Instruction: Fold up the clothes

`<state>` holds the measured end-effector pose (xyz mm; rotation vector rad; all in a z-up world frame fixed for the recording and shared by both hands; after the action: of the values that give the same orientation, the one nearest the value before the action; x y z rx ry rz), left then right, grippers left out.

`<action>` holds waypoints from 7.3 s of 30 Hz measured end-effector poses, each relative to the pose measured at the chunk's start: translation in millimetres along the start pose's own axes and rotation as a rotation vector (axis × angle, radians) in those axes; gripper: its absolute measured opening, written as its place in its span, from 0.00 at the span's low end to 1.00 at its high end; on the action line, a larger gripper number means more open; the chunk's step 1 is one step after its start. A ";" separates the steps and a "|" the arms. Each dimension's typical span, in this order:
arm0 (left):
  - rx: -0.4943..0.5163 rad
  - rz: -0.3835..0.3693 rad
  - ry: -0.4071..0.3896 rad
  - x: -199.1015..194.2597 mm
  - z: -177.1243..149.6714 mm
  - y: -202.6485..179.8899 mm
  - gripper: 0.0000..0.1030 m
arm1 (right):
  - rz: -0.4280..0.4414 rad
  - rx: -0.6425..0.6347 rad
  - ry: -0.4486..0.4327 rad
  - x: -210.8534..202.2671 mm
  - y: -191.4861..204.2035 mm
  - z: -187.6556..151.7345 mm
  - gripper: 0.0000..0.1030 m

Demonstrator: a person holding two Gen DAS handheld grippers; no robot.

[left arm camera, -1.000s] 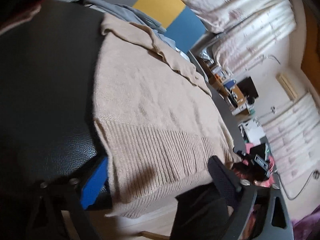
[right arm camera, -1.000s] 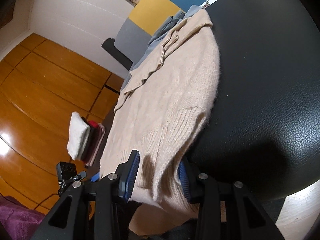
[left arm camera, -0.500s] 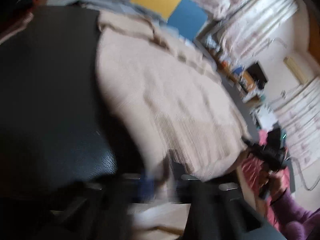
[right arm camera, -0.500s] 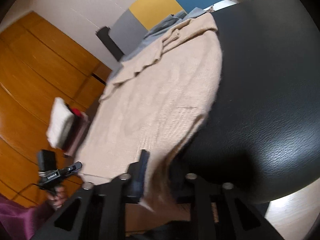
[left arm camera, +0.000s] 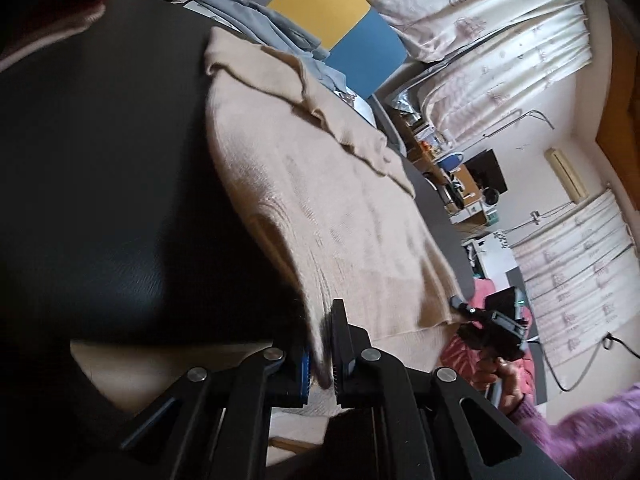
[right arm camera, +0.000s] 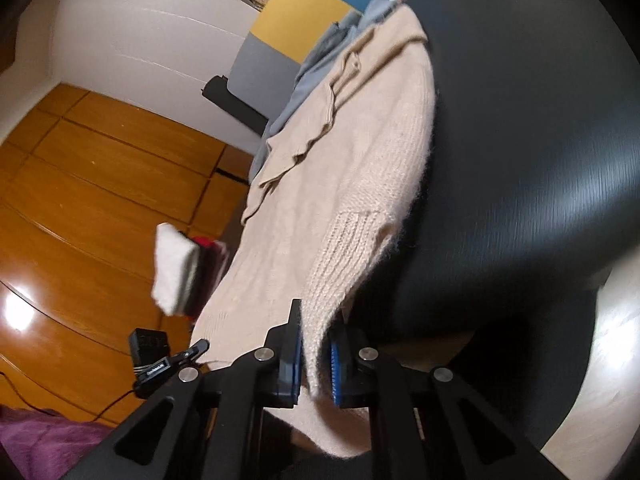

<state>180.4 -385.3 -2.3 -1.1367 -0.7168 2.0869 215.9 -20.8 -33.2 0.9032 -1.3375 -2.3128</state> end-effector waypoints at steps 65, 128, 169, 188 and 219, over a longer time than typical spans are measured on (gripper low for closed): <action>-0.148 0.181 -0.023 156.8 231.4 45.5 0.80 | -0.226 0.122 -0.116 89.3 -35.8 246.3 0.37; 0.262 0.774 -0.243 205.4 270.8 75.0 0.70 | -0.600 -0.655 0.000 180.3 -8.6 239.6 0.26; 0.276 0.749 -0.219 26.3 98.6 72.2 0.89 | -0.500 -0.426 -0.109 4.5 -6.7 78.6 0.29; 0.448 0.316 -0.121 138.2 67.7 -72.2 0.61 | -0.344 0.005 -0.244 -53.8 -71.2 122.5 0.39; 0.589 0.356 0.034 187.8 21.5 -88.8 0.17 | -0.213 0.063 -0.143 7.7 -65.5 150.2 0.41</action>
<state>108.6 -190.5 -24.8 -0.9975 0.1422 2.3329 113.2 107.1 -38.0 0.9580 -1.4411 -2.5513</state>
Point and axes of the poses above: each gripper's, at about its wrist camera, not at the fingertips, and x roughly the way its jaws point, y to its left, z to its top, the point moved 6 cm from there along x, roughly the way its jaws point, and after that the axes turned 9 degrees about -y, right-handed, at the moved point
